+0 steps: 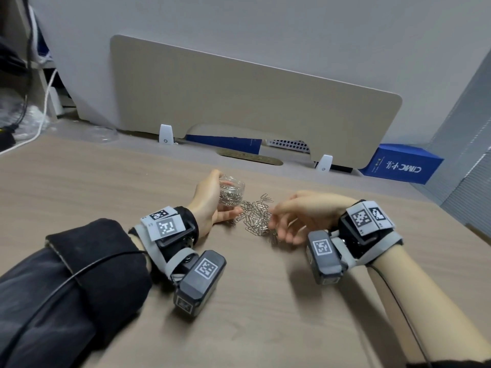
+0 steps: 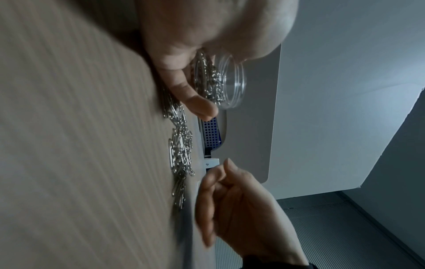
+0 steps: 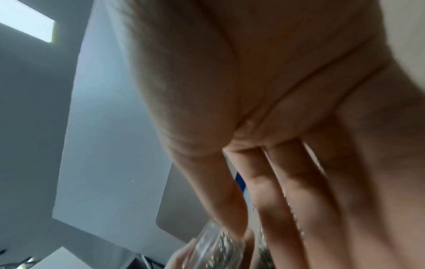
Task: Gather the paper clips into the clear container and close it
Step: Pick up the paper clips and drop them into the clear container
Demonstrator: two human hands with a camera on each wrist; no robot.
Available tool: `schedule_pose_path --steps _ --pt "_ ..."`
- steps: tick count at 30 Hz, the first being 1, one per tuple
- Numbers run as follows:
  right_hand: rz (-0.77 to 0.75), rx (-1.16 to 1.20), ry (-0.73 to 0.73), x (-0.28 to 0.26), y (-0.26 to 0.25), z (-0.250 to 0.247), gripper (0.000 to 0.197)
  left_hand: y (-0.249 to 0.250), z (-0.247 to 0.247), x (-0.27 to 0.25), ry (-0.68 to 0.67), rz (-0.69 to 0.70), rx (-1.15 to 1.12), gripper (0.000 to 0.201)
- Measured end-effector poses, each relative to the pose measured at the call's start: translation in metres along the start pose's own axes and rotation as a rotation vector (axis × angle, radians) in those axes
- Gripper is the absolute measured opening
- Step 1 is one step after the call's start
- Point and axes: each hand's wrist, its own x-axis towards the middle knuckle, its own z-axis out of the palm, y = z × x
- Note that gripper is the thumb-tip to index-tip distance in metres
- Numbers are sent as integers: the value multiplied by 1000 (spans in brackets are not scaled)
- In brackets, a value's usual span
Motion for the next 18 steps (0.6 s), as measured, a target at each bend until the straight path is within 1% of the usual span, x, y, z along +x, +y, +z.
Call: schedule_pose_path --steps 1,2,4,6,10,14,16,17,18 --pt "28 -42 -69 1 0 5 35 0 0 0 4 3 0 36" --pt "49 -73 -105 3 -1 9 36 0 0 1 9 4 2 37" --pt "56 -68 -98 10 -4 15 37 0 0 1 21 2 -1 37" --pt "35 -13 -53 20 -11 17 35 1 1 1 28 6 -9 34" --pt "-25 81 152 40 -23 15 29 1 3 0 33 17 -11 29" --pt "-89 174 386 34 -26 -5 25 1 3 1 39 13 -15 26" --pt "-53 109 527 30 -23 -13 29 1 2 1 39 7 -25 26" --pt "-10 16 577 29 -21 -14 31 1 2 1 38 5 -24 26" --pt "41 -91 590 29 -19 -13 33 0 2 1 38 5 -21 26"
